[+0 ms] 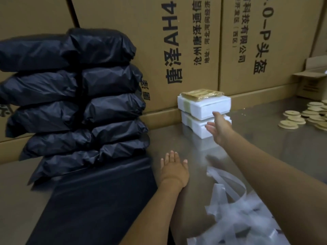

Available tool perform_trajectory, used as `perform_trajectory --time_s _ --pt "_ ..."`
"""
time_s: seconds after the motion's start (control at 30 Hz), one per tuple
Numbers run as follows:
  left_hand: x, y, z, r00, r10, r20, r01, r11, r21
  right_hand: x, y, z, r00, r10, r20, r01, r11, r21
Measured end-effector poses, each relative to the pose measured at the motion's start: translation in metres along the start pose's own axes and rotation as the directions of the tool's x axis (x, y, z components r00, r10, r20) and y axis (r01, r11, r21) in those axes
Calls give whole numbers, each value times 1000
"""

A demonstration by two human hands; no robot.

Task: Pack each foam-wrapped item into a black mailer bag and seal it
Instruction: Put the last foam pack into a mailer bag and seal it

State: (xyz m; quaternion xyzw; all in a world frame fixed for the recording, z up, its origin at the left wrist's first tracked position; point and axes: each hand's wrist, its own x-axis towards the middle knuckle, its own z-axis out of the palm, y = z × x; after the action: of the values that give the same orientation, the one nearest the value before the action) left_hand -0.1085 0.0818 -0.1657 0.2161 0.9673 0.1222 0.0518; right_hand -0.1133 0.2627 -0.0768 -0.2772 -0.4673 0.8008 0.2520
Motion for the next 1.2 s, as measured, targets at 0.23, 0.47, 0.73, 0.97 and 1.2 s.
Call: perform_trajectory --time_s 0.23,0.47,0.73,0.97,1.2 --pt "6 1 7 997 -8 -81 7 1000 -7 41 -18 32 999 37 -4 -38 990 -136" --pt "8 -3 9 995 13 -104 -17 999 -37 50 -23 36 999 23 -28 -26 996 -87" --pt "10 -6 -17 997 6 80 8 985 -174 -68 -22 12 979 -97 181 43 959 280" --pt "-59 -14 -46 967 -107 233 256 429 -866 -178 -6 -36 945 -175 277 94 955 282" --pt "-138 -31 -104 994 -64 83 58 -325 -944 -244 27 -59 920 -47 389 16 996 83"
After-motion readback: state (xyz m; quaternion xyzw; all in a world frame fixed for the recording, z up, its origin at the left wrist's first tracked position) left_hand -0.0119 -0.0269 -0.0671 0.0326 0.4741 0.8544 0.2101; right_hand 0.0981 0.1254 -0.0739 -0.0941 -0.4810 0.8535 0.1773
